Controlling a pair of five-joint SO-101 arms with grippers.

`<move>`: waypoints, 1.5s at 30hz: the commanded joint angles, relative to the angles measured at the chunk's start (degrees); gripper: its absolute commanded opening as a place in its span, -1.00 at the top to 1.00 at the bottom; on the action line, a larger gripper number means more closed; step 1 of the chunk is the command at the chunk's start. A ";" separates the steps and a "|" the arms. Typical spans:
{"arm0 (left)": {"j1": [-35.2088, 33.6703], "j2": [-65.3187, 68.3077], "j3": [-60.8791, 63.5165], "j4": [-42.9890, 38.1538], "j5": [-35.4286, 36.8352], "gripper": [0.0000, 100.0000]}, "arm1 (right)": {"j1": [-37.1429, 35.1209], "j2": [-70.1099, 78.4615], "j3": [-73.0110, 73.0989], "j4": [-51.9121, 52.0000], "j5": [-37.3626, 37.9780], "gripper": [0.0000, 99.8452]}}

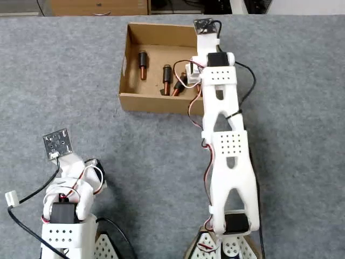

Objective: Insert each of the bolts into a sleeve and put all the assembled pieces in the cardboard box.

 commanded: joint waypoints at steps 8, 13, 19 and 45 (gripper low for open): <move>0.79 -1.63 0.62 0.18 -0.26 0.96 | 0.75 -2.07 -12.35 10.99 0.44 0.49; 0.79 -1.63 0.62 0.18 -0.44 0.96 | 0.57 -11.47 -12.26 19.08 0.26 0.49; 0.79 -1.63 0.62 0.18 -0.53 0.96 | 1.80 -29.76 -11.56 19.08 0.53 0.49; 1.14 -1.54 0.62 0.26 -0.62 0.96 | 1.80 -138.33 107.38 5.89 0.26 0.49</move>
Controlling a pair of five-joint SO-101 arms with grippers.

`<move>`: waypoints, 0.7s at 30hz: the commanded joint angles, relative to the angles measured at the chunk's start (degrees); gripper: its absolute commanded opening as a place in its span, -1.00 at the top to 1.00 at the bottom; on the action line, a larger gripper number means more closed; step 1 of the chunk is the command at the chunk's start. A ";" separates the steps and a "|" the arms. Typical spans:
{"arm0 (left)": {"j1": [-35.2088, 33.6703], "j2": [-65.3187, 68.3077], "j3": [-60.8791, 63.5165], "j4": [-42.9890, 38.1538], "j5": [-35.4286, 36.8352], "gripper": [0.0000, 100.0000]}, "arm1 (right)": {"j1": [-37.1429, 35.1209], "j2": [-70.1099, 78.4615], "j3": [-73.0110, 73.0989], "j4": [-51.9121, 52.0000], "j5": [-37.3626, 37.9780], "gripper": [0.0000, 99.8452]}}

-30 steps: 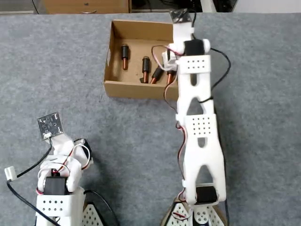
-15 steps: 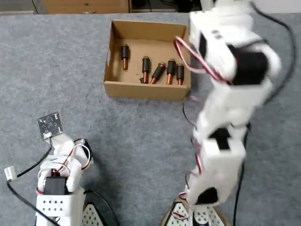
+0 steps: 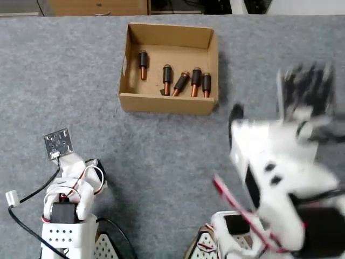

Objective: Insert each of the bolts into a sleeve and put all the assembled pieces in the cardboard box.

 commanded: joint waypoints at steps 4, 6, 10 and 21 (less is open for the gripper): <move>0.70 -1.54 0.62 0.26 -0.62 0.96 | -0.84 -24.22 54.64 -28.48 0.62 0.49; 0.70 -1.54 0.62 0.26 -0.62 0.96 | -3.65 -30.55 66.68 -34.02 0.62 0.49; 0.70 -1.54 0.62 0.35 -0.62 0.96 | -8.92 -42.33 80.75 -36.57 0.18 0.49; 3.25 -1.54 0.62 2.81 -0.62 0.96 | -11.30 -53.58 96.48 -35.25 0.18 0.71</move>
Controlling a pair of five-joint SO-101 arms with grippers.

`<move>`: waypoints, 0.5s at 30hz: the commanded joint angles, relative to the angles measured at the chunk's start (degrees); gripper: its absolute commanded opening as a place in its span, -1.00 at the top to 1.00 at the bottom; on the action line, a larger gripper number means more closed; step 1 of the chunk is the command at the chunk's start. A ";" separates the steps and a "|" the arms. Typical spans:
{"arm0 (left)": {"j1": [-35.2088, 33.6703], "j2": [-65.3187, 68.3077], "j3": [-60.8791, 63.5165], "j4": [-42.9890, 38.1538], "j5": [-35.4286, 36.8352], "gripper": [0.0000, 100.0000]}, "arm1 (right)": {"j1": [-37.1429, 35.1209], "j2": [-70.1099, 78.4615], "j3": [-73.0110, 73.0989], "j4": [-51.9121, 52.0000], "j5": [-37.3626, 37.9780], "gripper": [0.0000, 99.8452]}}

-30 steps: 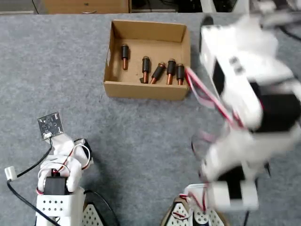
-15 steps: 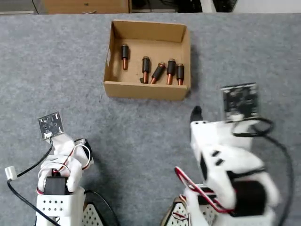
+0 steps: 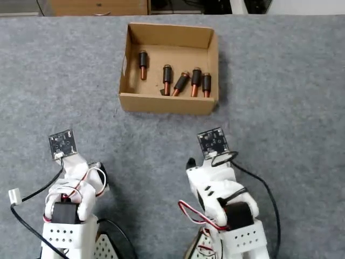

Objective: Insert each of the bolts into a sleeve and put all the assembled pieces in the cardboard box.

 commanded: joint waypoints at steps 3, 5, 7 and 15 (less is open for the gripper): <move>0.97 -1.54 0.62 0.18 -0.53 0.96 | 0.40 -4.88 0.40 0.18 0.35 0.99; 0.97 -1.54 0.62 0.18 -0.53 0.96 | -0.31 -4.62 0.40 1.41 0.62 0.93; 0.97 -1.54 0.62 0.18 -0.53 0.96 | -2.59 -4.88 0.40 2.90 0.79 0.98; 0.97 -1.54 0.62 0.18 -0.53 0.96 | -5.05 -4.70 0.48 4.22 0.70 0.99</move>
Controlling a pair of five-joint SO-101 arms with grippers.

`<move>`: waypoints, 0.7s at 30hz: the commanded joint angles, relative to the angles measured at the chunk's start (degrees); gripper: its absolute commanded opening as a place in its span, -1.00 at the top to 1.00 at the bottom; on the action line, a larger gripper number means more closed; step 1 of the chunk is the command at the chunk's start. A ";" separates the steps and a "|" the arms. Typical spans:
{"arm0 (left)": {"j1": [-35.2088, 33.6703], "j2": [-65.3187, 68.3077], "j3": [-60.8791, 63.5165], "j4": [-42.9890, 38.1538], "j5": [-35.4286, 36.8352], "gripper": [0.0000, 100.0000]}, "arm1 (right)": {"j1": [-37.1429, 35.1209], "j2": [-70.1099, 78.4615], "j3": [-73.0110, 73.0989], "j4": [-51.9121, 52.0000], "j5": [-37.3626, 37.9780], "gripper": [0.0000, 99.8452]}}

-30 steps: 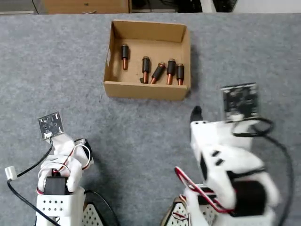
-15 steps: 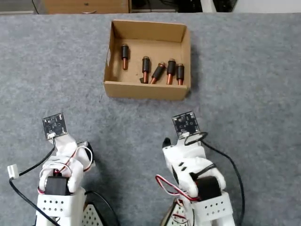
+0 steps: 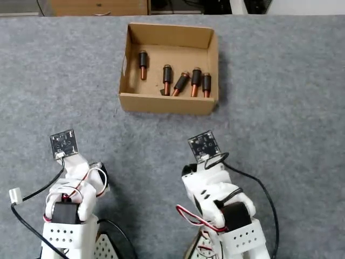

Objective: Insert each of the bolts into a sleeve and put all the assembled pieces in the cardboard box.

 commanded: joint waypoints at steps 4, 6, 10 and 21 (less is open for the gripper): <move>0.62 -1.54 0.62 0.18 -0.62 0.96 | -0.66 -4.88 -0.13 7.65 0.70 0.99; 0.62 -1.54 0.62 0.18 -0.62 0.96 | -0.66 -4.97 -0.13 8.88 0.79 0.99; 0.79 -1.54 0.62 1.32 -0.62 0.96 | -0.66 -4.97 -0.13 8.70 0.79 0.99; 0.79 -1.54 0.62 1.14 -0.62 0.96 | -0.66 -4.97 -0.13 8.70 0.79 0.99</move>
